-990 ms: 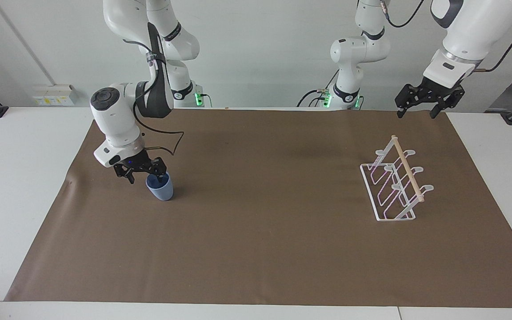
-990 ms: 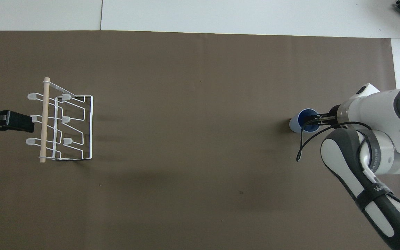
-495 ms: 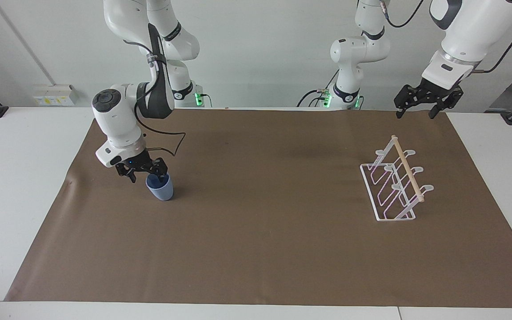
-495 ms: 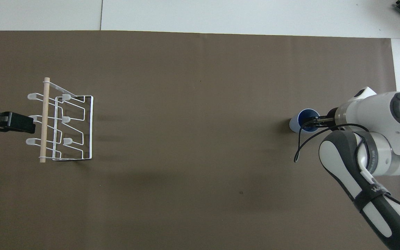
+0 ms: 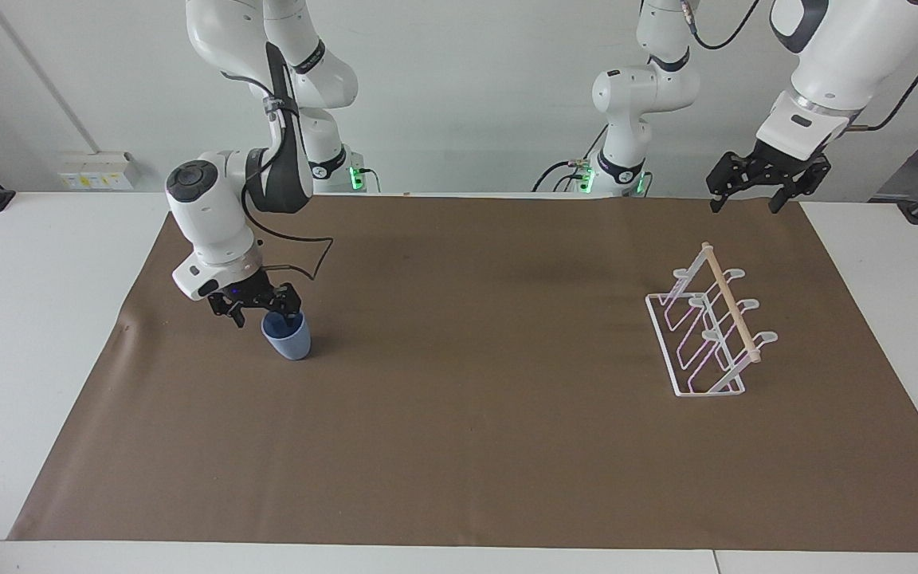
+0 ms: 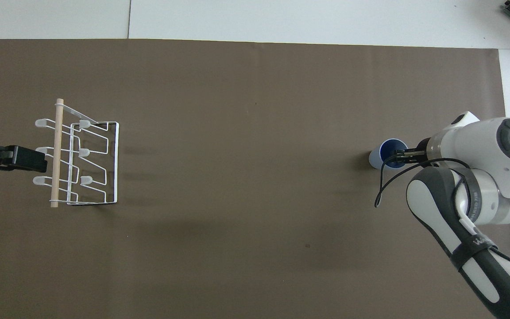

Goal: Hang cup on cup holder
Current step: 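Reach the right gripper to the blue cup rim and grasp it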

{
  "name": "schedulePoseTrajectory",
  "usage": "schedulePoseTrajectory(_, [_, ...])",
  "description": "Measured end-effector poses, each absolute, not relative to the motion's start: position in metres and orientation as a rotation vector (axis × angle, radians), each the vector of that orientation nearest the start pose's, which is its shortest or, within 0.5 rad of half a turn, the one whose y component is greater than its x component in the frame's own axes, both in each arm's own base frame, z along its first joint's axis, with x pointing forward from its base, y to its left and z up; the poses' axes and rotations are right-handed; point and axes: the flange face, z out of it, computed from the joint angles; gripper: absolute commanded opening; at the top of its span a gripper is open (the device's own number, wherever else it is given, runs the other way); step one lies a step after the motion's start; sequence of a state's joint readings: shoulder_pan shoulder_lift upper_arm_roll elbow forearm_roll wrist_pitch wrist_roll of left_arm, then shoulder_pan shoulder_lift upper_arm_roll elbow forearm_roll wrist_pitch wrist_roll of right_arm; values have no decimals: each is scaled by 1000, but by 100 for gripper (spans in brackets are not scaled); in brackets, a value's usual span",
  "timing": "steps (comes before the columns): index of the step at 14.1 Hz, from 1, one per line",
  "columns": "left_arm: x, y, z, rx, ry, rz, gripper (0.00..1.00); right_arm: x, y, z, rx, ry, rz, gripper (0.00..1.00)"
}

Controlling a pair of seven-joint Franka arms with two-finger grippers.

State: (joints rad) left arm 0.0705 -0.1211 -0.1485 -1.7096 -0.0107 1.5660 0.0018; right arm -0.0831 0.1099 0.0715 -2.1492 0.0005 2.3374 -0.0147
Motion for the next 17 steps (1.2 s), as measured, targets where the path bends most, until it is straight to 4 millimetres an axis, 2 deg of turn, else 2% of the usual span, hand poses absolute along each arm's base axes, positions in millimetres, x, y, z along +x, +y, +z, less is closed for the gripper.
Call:
schedulePoseTrajectory(10, [514, -47, 623, -3131, 121, 26, 100, 562, -7, 358, -3132, -2, -124, 6])
schedulePoseTrajectory(13, [514, -47, 623, -3131, 121, 26, 100, 562, -7, 359, -3131, -2, -127, 1])
schedulePoseTrajectory(17, [514, -48, 623, -3132, 83, 21, 100, 562, -7, 359, -3131, -1, -127, 1])
